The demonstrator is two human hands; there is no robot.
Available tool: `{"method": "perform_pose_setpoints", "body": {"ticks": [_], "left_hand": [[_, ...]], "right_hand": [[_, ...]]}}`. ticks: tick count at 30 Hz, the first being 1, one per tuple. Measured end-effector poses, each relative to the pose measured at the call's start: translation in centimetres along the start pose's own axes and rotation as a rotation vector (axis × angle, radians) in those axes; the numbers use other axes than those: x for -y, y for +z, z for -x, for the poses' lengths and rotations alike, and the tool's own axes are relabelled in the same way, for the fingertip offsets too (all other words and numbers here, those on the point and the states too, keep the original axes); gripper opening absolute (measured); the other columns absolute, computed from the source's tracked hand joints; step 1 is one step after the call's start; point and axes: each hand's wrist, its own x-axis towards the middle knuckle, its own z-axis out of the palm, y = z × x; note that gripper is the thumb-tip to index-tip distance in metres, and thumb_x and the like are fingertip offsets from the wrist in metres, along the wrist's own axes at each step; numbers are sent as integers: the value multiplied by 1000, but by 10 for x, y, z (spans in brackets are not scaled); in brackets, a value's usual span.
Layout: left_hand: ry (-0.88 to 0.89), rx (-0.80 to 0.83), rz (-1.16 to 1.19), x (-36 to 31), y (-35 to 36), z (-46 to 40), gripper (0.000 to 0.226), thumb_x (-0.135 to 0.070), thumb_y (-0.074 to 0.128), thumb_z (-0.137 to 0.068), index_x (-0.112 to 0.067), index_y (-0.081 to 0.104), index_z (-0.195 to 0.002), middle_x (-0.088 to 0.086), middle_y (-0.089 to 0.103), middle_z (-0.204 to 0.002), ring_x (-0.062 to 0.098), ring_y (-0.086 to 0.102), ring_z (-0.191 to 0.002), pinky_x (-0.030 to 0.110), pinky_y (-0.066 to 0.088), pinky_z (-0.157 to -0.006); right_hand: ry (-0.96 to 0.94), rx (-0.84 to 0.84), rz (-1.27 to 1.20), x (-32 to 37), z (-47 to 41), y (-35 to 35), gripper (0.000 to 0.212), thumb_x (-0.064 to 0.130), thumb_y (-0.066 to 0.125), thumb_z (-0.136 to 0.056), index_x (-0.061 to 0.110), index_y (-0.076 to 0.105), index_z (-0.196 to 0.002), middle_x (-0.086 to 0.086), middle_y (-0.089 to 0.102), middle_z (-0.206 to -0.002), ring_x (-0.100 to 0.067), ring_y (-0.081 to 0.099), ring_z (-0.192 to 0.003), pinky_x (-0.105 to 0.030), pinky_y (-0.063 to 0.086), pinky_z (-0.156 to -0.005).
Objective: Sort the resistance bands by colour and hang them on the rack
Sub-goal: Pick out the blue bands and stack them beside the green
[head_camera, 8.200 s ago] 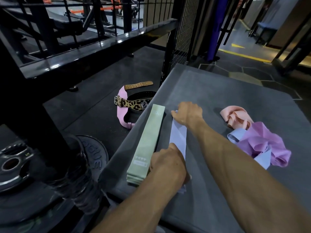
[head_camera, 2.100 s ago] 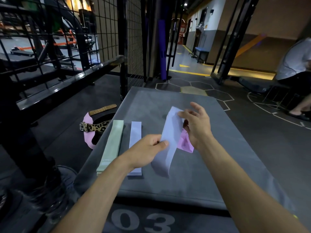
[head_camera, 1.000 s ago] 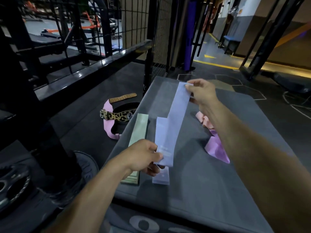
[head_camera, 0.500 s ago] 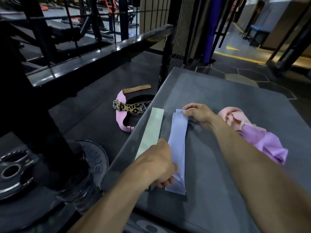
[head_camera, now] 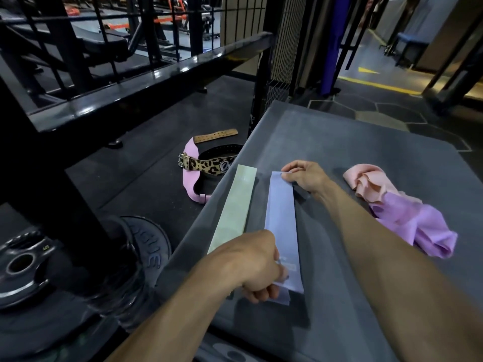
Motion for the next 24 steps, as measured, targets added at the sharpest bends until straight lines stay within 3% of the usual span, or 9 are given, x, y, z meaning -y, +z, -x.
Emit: {"method": "perform_pose_setpoints", "body": {"ticks": [6, 10, 13, 18, 21, 24], "left_hand": [[-21, -6, -57, 3, 0, -4, 22, -23, 58, -102, -4, 59, -113, 8, 71, -81, 16, 59, -57, 21, 52, -50], [-47, -6, -69, 5, 2, -8, 16, -21, 59, -102, -7, 60, -110, 7, 70, -80, 14, 56, -54, 22, 50, -48], [-78, -5, -102, 6, 3, -10, 8, -21, 57, -103, -13, 60, -104, 9, 74, -88, 14, 56, -55, 21, 48, -49], [-132, -1, -254, 8, 5, -12, 30, -29, 51, -104, -6, 69, -114, 8, 78, -97, 19, 58, -66, 25, 47, -57], [-132, 12, -324, 7, 6, -13, 33, -31, 52, -104, -5, 72, -110, 7, 78, -91, 16, 54, -54, 22, 43, -50], [-122, 1, -360, 7, 7, -14, 38, -37, 55, -101, -4, 75, -102, 6, 78, -82, 13, 51, -45, 20, 44, -49]], "right_hand": [[-9, -61, -10, -6, 0, 6, 11, -2, 73, -85, 7, 71, -92, 2, 54, -64, -9, 49, -61, -2, 40, -52], [1, -74, 21, -9, -4, 8, 13, 0, 74, -83, 13, 70, -83, 1, 56, -66, -9, 50, -61, -4, 40, -50], [11, -94, 66, -15, -9, 11, 18, 7, 76, -81, 22, 70, -74, 4, 58, -69, -11, 54, -65, -16, 44, -58], [8, -136, 143, -23, -13, 16, 9, 33, 74, -63, 39, 72, -70, 11, 67, -70, -16, 63, -76, -34, 53, -73], [-27, -140, 180, -26, -13, 17, 16, 45, 68, -59, 46, 69, -75, 12, 69, -74, -17, 67, -84, -41, 56, -88], [-56, -141, 215, -24, -8, 17, 12, 46, 65, -64, 41, 68, -75, 12, 69, -73, -19, 67, -87, -43, 56, -89]]}}
